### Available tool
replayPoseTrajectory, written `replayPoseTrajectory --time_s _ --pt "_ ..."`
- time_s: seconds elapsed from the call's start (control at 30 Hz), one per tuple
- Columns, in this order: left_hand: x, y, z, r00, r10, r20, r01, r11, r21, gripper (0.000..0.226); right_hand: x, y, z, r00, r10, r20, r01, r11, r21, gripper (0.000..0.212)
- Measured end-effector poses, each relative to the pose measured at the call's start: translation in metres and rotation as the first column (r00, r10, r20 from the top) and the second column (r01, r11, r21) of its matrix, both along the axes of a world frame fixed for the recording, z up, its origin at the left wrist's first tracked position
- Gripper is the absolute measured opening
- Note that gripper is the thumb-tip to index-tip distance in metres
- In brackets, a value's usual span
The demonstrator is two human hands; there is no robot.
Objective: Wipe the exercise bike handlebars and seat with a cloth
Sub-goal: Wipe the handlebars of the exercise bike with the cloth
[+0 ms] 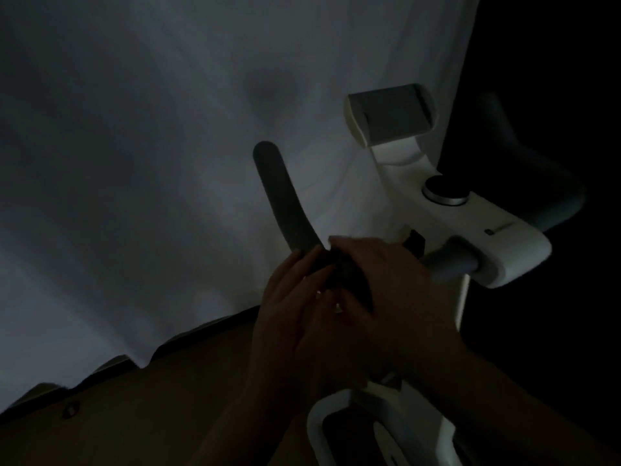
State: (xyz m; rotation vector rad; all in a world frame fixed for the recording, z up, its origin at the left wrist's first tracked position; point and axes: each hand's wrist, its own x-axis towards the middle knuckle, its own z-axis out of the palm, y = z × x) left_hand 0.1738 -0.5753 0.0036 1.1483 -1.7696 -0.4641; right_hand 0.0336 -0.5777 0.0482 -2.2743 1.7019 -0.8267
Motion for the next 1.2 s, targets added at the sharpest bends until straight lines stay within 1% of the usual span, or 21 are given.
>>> replayPoseTrajectory --time_s 0.07,0.13,0.17,0.27,0.33,0.37,0.43,0.47,0.5,0.6,0.63,0.67,0.77,0.8,0.87,0.9,1.0,1.03,1.07,1.1,1.2 --pt "0.005 -0.001 0.0 0.999 -0.028 0.047 0.028 1.0 -0.008 0.036 -0.012 0.003 0.003 0.991 -0.071 0.113 0.077 0.996 -0.051 0.038" --pt "0.008 -0.003 0.004 0.997 -0.03 0.069 0.032 0.999 -0.018 0.036 -0.022 0.008 -0.001 0.955 -0.166 0.247 0.216 0.957 -0.192 0.03" --pt "0.009 -0.004 0.006 0.997 -0.038 0.062 0.039 0.999 -0.022 0.036 -0.018 0.013 -0.005 0.942 -0.211 0.262 0.275 0.931 -0.24 0.027" --pt "0.011 -0.012 0.004 0.99 -0.124 0.063 0.128 0.989 -0.069 0.031 0.003 0.026 -0.021 0.978 -0.161 0.133 0.198 0.917 -0.345 0.03" --pt "0.012 -0.019 0.006 0.981 -0.165 0.098 0.175 0.979 -0.107 0.029 -0.009 0.026 -0.023 0.981 -0.155 0.116 0.187 0.913 -0.362 0.031" --pt "0.012 -0.021 0.01 0.979 -0.189 0.08 0.196 0.977 -0.082 0.029 -0.02 0.024 -0.024 0.957 -0.236 0.171 0.284 0.885 -0.368 0.029" --pt "0.008 -0.023 0.018 0.971 -0.237 0.044 0.239 0.969 -0.062 0.032 -0.029 0.023 -0.03 0.814 -0.429 0.392 0.561 0.757 -0.335 0.032" --pt "0.004 -0.022 0.022 0.964 -0.258 0.069 0.262 0.963 -0.063 0.031 -0.021 0.025 -0.035 0.737 -0.478 0.479 0.649 0.7 -0.3 0.033" --pt "-0.001 -0.022 0.024 0.954 -0.279 0.111 0.287 0.956 -0.063 0.028 -0.01 0.026 -0.041 0.717 -0.481 0.505 0.669 0.677 -0.307 0.032" --pt "-0.01 -0.025 0.019 0.935 -0.304 0.182 0.32 0.945 -0.064 0.017 0.01 0.033 -0.052 0.857 -0.376 0.353 0.508 0.734 -0.451 0.031" --pt "-0.012 -0.027 0.018 0.933 -0.303 0.194 0.32 0.945 -0.061 0.018 -0.002 0.028 -0.053 0.865 -0.386 0.321 0.499 0.73 -0.467 0.032" --pt "-0.014 -0.028 0.019 0.931 -0.297 0.213 0.316 0.947 -0.06 0.02 -0.014 0.021 -0.052 0.827 -0.437 0.353 0.559 0.701 -0.443 0.032" --pt "-0.016 -0.032 0.022 0.924 -0.294 0.243 0.316 0.947 -0.053 0.026 -0.016 0.013 -0.049 0.559 -0.542 0.628 0.778 0.605 -0.17 0.031" --pt "-0.015 -0.033 0.022 0.922 -0.306 0.237 0.326 0.944 -0.048 0.027 -0.004 0.015 -0.049 0.537 -0.539 0.649 0.781 0.608 -0.14 0.03" --pt "-0.014 -0.034 0.021 0.918 -0.338 0.208 0.355 0.933 -0.05 0.026 0.011 0.022 -0.05 0.6 -0.509 0.617 0.736 0.654 -0.175 0.028" --pt "-0.014 -0.035 0.021 0.916 -0.347 0.2 0.365 0.929 -0.06 0.026 0.006 0.021 -0.049 0.589 -0.5 0.635 0.735 0.657 -0.165 0.027" --pt "-0.016 -0.033 0.02 0.929 -0.315 0.194 0.336 0.938 -0.085 0.026 -0.014 0.003 -0.035 0.342 -0.574 0.744 0.836 0.547 0.038 0.029" --pt "-0.017 -0.031 0.02 0.934 -0.305 0.186 0.324 0.942 -0.084 0.025 -0.011 0.0 -0.036 0.278 -0.573 0.771 0.85 0.521 0.081 0.028" --pt "-0.017 -0.031 0.02 0.937 -0.302 0.176 0.321 0.943 -0.088 0.024 -0.002 0.001 -0.038 0.255 -0.548 0.797 0.858 0.508 0.075 0.027" --pt "-0.017 -0.03 0.019 0.937 -0.304 0.17 0.323 0.942 -0.096 0.024 0.007 0.003 -0.04 0.272 -0.523 0.808 0.858 0.512 0.043 0.024" --pt "-0.017 -0.031 0.018 0.934 -0.312 0.176 0.334 0.936 -0.114 0.024 -0.004 0.008 -0.044 0.454 -0.571 0.684 0.838 0.534 -0.11 0.017"
